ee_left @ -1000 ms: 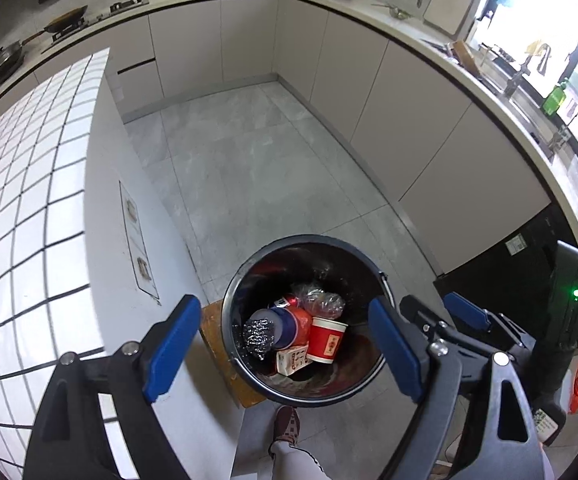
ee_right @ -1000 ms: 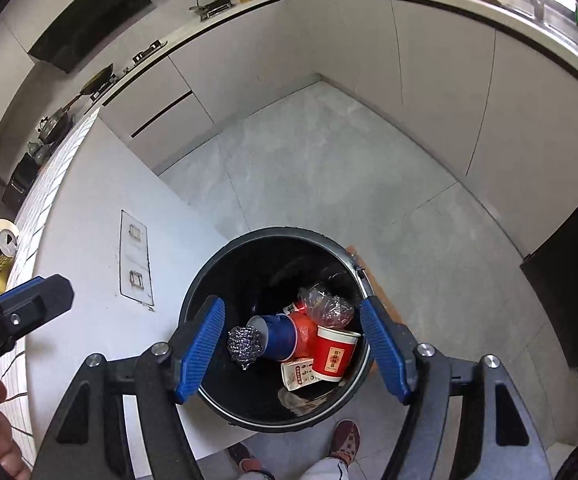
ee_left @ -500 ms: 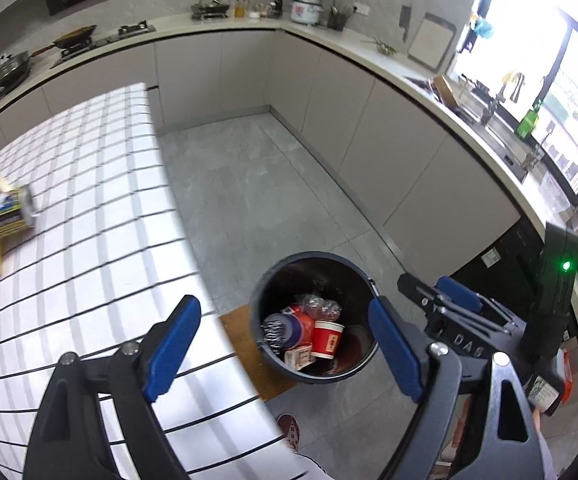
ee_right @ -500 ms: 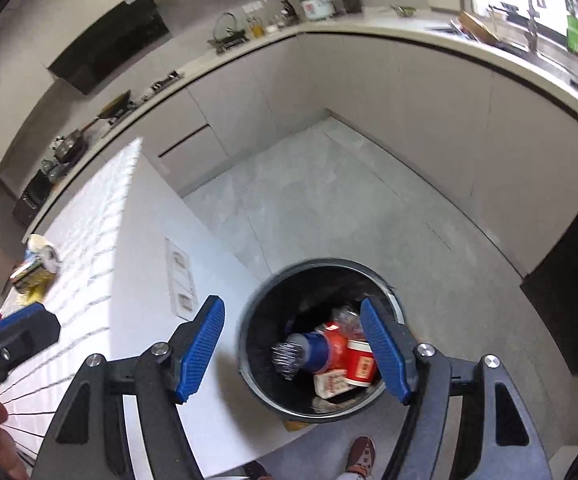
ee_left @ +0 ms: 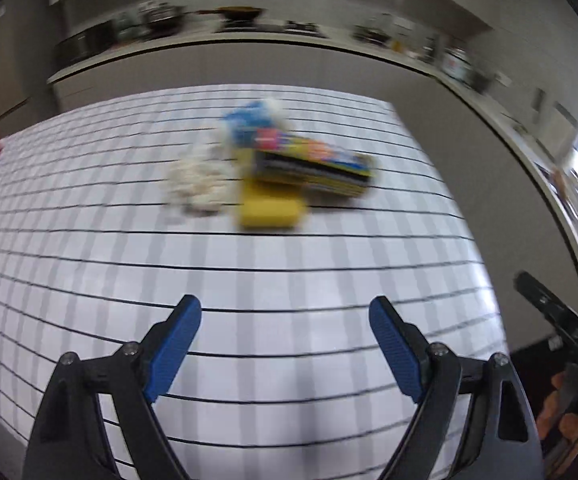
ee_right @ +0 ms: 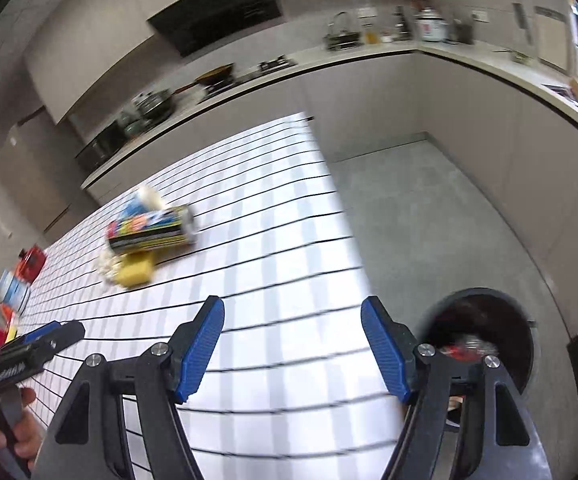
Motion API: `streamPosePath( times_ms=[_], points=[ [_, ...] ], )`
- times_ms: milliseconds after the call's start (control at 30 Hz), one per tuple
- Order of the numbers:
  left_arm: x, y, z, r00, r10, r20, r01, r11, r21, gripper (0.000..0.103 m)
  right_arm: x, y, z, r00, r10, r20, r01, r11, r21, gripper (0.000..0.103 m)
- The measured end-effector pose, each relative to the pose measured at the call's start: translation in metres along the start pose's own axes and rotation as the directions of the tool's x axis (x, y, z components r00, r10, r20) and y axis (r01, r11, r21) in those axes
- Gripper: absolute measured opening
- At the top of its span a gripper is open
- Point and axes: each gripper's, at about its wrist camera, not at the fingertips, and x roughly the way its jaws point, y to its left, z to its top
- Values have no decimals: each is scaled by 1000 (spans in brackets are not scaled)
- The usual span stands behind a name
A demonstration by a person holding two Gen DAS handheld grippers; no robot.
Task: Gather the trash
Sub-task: 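Move both tools back over the spray can, sponge and tissue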
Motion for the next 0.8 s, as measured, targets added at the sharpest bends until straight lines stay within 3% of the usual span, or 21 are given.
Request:
streamPosePath(
  times_ms=[100,267,433,800],
  points=[
    [8,43,9,998,65,8,-65,997,-52,87,24,39,-2,1000,17,-21,-18,1000,-18,73],
    [22,72,24,996,84,3,-83,992,-94,87,48,75,-4,999,25,-46,-27,999,-37,73],
    [39,79,42,997,83,8,-81,989,-127,87,71,88,12,997,33,-74,-38,997,-72,73],
    [75,49,79,993,116,-5,-116,983,-145,87,143,91,44,977,110,-182,-135,982,-133,73]
  ],
)
